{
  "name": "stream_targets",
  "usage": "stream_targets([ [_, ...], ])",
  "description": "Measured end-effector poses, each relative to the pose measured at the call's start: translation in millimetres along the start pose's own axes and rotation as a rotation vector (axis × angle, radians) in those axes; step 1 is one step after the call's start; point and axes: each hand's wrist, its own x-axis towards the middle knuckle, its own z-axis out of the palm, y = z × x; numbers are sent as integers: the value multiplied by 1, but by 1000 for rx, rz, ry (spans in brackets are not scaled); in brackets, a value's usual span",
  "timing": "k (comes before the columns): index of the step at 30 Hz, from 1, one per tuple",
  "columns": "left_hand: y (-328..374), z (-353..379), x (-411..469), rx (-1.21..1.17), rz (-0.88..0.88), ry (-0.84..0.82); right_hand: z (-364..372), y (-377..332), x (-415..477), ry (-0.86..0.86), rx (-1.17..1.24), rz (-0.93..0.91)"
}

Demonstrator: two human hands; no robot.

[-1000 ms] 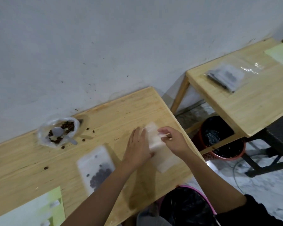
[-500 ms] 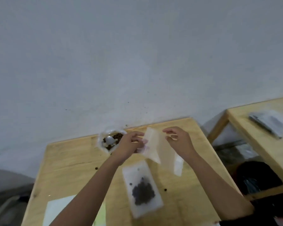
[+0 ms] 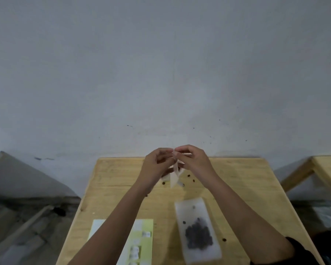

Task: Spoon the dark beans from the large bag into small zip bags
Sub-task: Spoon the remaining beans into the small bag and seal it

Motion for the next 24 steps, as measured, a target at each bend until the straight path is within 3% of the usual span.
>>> stream_targets([
  [7,1,-9,2,-23,61,-36,7,-16,6,30,153,106],
  [18,17,-12,11,-84,42,-28,6,-27,11,-8,235,119],
  [24,6,-2,16,291,186,211,16,-27,13,117,-177,-12],
])
